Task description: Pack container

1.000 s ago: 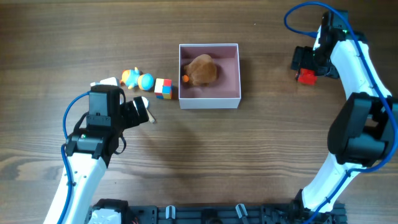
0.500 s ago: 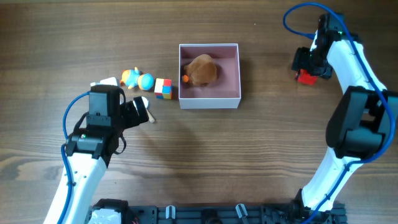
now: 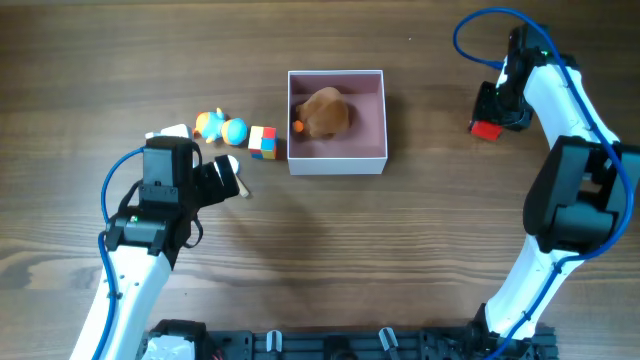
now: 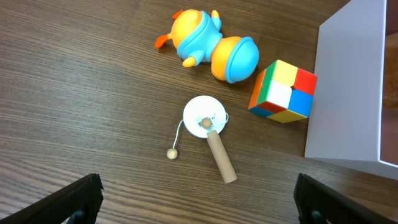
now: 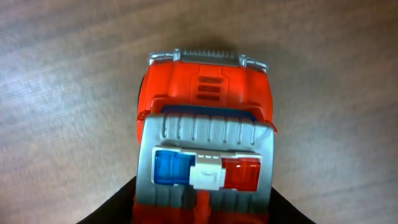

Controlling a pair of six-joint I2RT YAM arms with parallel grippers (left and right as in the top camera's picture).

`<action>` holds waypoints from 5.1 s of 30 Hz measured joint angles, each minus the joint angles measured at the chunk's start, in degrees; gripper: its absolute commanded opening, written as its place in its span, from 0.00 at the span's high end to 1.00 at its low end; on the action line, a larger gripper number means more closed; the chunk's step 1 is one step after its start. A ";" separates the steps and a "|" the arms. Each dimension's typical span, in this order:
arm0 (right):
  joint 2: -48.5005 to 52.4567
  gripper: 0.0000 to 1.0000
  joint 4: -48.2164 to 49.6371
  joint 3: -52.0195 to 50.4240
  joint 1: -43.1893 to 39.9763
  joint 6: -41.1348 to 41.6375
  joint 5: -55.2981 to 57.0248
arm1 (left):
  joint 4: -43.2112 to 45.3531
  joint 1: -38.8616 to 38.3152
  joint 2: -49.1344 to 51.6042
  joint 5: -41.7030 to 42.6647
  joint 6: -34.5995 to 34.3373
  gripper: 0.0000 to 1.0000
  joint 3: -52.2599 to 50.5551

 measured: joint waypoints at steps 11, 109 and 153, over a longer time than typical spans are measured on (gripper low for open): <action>-12.33 0.58 -4.66 -0.09 5.53 0.02 0.02 | 0.00 0.00 0.00 0.00 0.00 0.00 0.00; -3.45 0.96 16.59 -4.70 34.32 5.16 1.62 | 0.00 0.00 0.00 0.00 0.00 0.00 0.00; -54.21 0.00 -16.33 -4.74 15.58 6.69 8.02 | 0.07 0.00 0.00 4.85 -0.02 0.00 0.00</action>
